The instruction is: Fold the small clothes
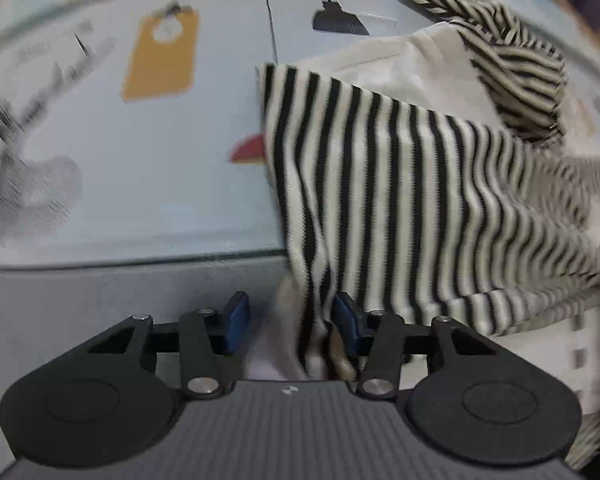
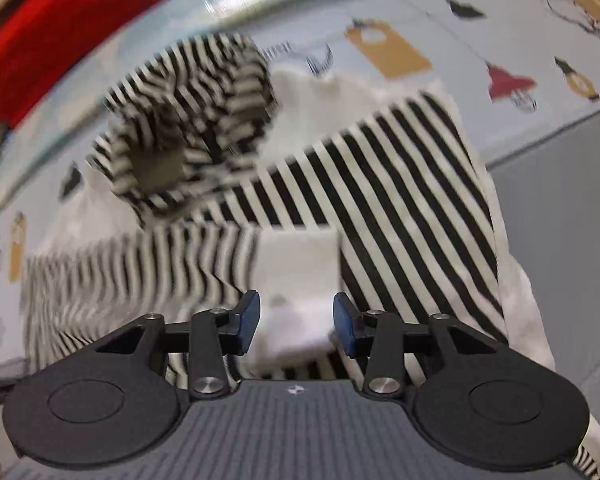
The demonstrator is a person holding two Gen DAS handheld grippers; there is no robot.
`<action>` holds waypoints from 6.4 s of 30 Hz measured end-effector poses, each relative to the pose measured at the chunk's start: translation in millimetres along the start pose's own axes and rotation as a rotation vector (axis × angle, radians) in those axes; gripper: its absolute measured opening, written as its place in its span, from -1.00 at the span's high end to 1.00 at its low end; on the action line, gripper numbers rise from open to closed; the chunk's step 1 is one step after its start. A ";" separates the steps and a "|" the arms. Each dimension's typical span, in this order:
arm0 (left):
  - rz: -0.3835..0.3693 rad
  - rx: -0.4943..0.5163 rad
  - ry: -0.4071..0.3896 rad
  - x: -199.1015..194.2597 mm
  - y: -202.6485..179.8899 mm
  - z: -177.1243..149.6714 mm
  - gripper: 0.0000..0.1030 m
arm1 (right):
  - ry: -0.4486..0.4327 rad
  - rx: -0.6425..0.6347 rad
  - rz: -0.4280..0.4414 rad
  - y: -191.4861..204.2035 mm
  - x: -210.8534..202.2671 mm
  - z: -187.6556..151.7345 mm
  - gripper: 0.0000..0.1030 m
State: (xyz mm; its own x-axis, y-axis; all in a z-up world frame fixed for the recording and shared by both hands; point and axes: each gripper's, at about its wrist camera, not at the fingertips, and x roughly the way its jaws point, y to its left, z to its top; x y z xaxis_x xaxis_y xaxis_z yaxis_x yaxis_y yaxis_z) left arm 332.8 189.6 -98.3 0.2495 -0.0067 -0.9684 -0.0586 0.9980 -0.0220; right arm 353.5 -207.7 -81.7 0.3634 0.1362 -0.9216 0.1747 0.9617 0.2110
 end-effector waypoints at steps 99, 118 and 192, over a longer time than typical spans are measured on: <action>-0.234 -0.371 -0.197 71.5 -107.9 255.9 0.60 | -0.327 0.021 0.190 -31.4 -105.9 44.9 0.79; -0.218 0.309 -0.585 -76.5 -172.0 173.5 0.98 | -0.306 0.095 0.175 -49.5 -99.6 58.7 0.79; -0.435 -0.189 -0.125 -34.5 -30.5 -22.8 0.01 | 0.061 0.125 0.264 -108.7 -18.8 -21.4 0.86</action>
State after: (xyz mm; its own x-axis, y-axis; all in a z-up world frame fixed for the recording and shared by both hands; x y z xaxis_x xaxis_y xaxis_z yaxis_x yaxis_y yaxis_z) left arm 303.9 158.0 -69.8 0.4031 -0.4013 -0.8224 -0.0947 0.8756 -0.4737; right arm 308.1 -309.7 -94.3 0.3559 0.3953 -0.8468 0.1947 0.8549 0.4808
